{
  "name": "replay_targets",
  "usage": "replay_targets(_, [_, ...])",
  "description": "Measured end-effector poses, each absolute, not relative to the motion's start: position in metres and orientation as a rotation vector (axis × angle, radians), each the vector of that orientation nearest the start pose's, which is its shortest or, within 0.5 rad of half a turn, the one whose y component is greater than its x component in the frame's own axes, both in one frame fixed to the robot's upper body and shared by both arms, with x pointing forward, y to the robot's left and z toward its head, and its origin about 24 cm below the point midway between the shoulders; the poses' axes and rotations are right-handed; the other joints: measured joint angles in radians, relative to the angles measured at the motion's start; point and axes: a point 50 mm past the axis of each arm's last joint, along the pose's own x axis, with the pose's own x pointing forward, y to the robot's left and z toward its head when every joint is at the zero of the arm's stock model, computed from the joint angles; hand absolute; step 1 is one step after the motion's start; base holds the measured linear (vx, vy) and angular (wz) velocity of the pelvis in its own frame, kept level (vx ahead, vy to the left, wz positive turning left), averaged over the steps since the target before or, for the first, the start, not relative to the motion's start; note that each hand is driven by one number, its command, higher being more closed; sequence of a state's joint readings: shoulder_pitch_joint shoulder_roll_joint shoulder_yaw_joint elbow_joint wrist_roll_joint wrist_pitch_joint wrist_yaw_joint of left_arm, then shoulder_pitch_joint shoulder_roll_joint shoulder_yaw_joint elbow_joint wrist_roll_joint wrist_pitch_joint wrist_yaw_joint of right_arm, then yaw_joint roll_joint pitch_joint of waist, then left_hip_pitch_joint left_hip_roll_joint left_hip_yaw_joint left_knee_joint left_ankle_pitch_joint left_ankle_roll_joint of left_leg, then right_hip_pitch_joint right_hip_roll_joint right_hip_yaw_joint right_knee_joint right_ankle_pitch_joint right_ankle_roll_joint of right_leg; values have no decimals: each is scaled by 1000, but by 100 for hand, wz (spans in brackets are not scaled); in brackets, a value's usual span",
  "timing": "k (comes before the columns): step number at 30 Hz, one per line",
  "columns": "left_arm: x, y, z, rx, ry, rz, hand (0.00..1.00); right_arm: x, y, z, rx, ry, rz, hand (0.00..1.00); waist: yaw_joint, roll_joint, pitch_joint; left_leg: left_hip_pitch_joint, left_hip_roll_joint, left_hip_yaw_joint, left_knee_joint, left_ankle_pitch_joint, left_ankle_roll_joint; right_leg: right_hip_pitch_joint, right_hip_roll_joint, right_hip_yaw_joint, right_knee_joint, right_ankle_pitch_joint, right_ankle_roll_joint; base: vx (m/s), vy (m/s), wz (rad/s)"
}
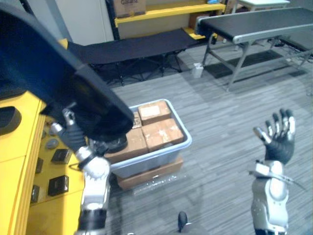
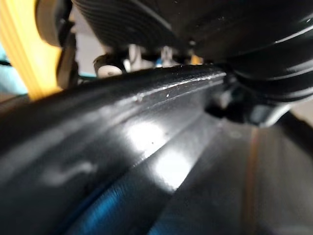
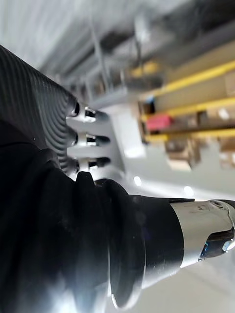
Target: Walk over and take plastic housings, then place them on the shelf
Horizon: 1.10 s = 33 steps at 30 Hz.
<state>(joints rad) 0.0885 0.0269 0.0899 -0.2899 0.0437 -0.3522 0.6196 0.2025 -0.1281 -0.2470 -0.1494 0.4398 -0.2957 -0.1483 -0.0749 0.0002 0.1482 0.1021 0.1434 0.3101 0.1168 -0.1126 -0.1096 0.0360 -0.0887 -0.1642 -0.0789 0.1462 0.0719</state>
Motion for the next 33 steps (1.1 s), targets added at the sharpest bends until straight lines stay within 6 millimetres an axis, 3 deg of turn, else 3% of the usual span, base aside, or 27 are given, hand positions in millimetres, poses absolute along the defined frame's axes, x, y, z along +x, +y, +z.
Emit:
replay_targets(2, [198, 206, 112, -53, -563, 665, 100, 185, -256, 51, 274, -232, -503, 0, 10, 0, 0, -3, -5, -4, 1, -2, 2, 3, -5, -5, 0, -3, 3, -34, 46, 8])
replay_targets(4, [195, 210, 111, -68, -561, 664, 100, 182, -259, 46, 269, -217, -517, 0, 9, 1, 0, -5, -8, -7, 2, -4, 5, 3, -10, -5, 0, -5, 6, -57, 35, 4])
replay_targets(9, [187, 235, 115, -44, -598, 787, 100, 182, -269, 48, 295, -259, -400, 0, 6, 9, -3, -18, -23, -46, 14, -11, 11, 21, -27, -37, 0, -16, 17, -53, 31, 20])
replay_targets(12, [175, 259, 123, 29, -642, 920, 100, 198, -257, 56, 280, -291, -244, 0, 25, 15, -6, -46, -41, -109, 11, -5, 13, 32, -44, -100, 0, -30, 20, -34, 18, 61])
replay_targets(17, [141, 275, 146, 121, -754, 1059, 100, 248, -180, 67, 353, -303, 106, 0, 138, 18, -8, -114, -76, -251, 9, 31, 28, 45, -71, -244, 0, -31, 30, 4, 19, 86])
replay_targets(19, [126, 281, 145, 197, -731, 1116, 100, 267, -141, 67, 348, -268, 194, 0, 218, 18, -9, -120, -93, -319, 10, 39, 32, 81, -78, -309, 0, -38, 36, 65, 35, 89])
replay_targets(22, [105, 289, 133, 242, -651, 1199, 100, 283, -107, 76, 383, -278, 212, 0, 293, 15, -10, -119, -120, -378, 10, 39, 35, 119, -91, -370, -1, -49, 48, 68, 46, 68])
replay_targets(25, [89, 294, 125, 260, -587, 1236, 100, 291, -92, 80, 343, -279, 197, 0, 335, 4, -13, -119, -139, -390, 12, 34, 45, 135, -106, -401, -1, -51, 48, 58, 76, 31])
replay_targets(28, [81, 296, 123, 215, -591, 1223, 100, 291, -93, 79, 288, -281, 163, 0, 339, -20, -24, -122, -152, -388, 19, 25, 56, 138, -121, -408, 0, -63, 52, 37, 65, -1])
replay_targets(33, [85, 295, 124, 137, -628, 1180, 100, 293, -114, 78, 226, -289, 114, 0, 313, -22, -24, -166, -156, -392, 105, -19, 67, 144, -123, -425, 29, -85, 48, -4, 48, 9])
